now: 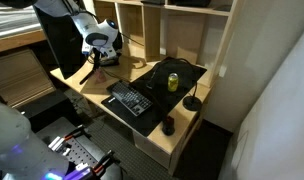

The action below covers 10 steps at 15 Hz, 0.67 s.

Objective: Put the orange can next to the yellow can.

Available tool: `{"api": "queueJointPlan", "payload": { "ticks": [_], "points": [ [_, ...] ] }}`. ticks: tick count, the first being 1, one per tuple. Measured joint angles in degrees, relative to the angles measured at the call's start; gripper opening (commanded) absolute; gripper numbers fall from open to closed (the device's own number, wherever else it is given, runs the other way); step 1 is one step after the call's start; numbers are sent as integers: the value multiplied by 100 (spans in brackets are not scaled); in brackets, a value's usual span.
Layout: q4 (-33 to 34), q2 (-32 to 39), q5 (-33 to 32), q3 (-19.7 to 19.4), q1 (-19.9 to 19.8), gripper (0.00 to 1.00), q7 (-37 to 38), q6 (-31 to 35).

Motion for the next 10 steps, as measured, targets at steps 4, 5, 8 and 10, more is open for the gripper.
{"api": "queueJointPlan", "payload": {
  "ticks": [4, 5, 8, 10],
  "points": [
    [-1, 54, 235, 100, 17, 100, -106, 251],
    [-3, 60, 261, 123, 30, 100, -113, 361],
    [-25, 78, 267, 133, 97, 100, -95, 734],
    [-32, 89, 267, 133, 115, 100, -95, 807]
  ]
}}
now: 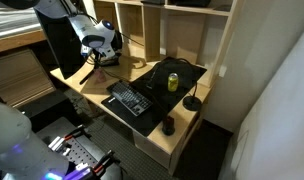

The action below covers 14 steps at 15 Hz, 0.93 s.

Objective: Put the orange can next to the yellow can.

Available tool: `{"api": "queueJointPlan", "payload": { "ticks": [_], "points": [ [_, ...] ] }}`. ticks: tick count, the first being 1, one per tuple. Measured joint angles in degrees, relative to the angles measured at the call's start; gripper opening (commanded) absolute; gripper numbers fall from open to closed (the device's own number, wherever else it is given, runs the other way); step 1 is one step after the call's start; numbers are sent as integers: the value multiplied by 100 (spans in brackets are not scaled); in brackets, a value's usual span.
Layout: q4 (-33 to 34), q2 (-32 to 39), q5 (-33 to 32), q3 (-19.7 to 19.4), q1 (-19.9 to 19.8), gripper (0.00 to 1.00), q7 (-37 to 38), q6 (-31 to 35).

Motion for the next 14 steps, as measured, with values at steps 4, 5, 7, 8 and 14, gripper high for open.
{"api": "queueJointPlan", "payload": {
  "ticks": [4, 5, 7, 8, 14],
  "points": [
    [64, 103, -526, -100, 1, 100, 586, -334],
    [116, 187, -623, -122, -4, 100, 692, -415],
    [234, 349, -622, -116, -17, 100, 724, -448],
    [291, 403, -608, -110, -21, 100, 720, -442],
    [417, 453, -612, -105, -13, 100, 724, -392]
  ]
}}
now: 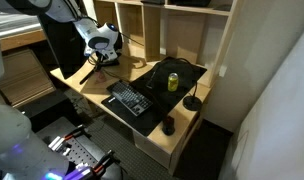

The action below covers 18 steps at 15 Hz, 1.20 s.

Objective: Put the orange can next to the yellow can.

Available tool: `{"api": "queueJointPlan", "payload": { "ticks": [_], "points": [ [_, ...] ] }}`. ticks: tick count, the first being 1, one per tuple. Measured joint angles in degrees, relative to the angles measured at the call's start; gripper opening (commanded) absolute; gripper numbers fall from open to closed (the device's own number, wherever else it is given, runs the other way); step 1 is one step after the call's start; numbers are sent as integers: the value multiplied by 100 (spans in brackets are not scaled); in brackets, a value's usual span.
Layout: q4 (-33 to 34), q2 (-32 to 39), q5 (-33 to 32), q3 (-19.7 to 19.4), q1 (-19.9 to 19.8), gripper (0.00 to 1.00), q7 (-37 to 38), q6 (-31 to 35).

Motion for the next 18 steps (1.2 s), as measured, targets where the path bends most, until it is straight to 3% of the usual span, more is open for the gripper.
{"api": "queueJointPlan", "payload": {
  "ticks": [18],
  "points": [
    [9, 0, 115, 17, 12, 100, 274, 305]
  ]
}}
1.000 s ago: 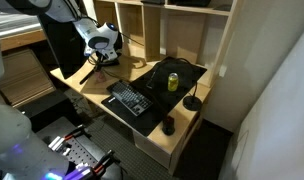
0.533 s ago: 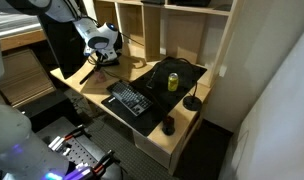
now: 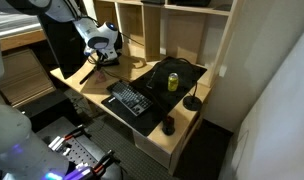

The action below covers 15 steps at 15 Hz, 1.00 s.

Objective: Put the orange can next to the yellow can.

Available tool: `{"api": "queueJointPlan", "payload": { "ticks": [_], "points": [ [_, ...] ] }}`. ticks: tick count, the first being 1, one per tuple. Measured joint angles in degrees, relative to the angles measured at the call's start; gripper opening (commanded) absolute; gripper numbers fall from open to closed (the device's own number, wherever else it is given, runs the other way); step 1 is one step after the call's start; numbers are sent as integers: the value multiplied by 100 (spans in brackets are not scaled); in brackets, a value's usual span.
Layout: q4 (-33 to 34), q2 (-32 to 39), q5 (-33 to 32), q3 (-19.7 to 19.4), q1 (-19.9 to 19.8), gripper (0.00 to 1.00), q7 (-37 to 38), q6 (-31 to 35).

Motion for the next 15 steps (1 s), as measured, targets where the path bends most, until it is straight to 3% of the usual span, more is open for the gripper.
{"api": "queueJointPlan", "payload": {
  "ticks": [6, 9, 15],
  "points": [
    [2, 0, 69, 26, 0, 100, -21, 292],
    [-21, -161, 480, 167, 1, 100, -291, 1132],
    [-400, -928, 424, 190, 39, 100, -103, 997]
  ]
}}
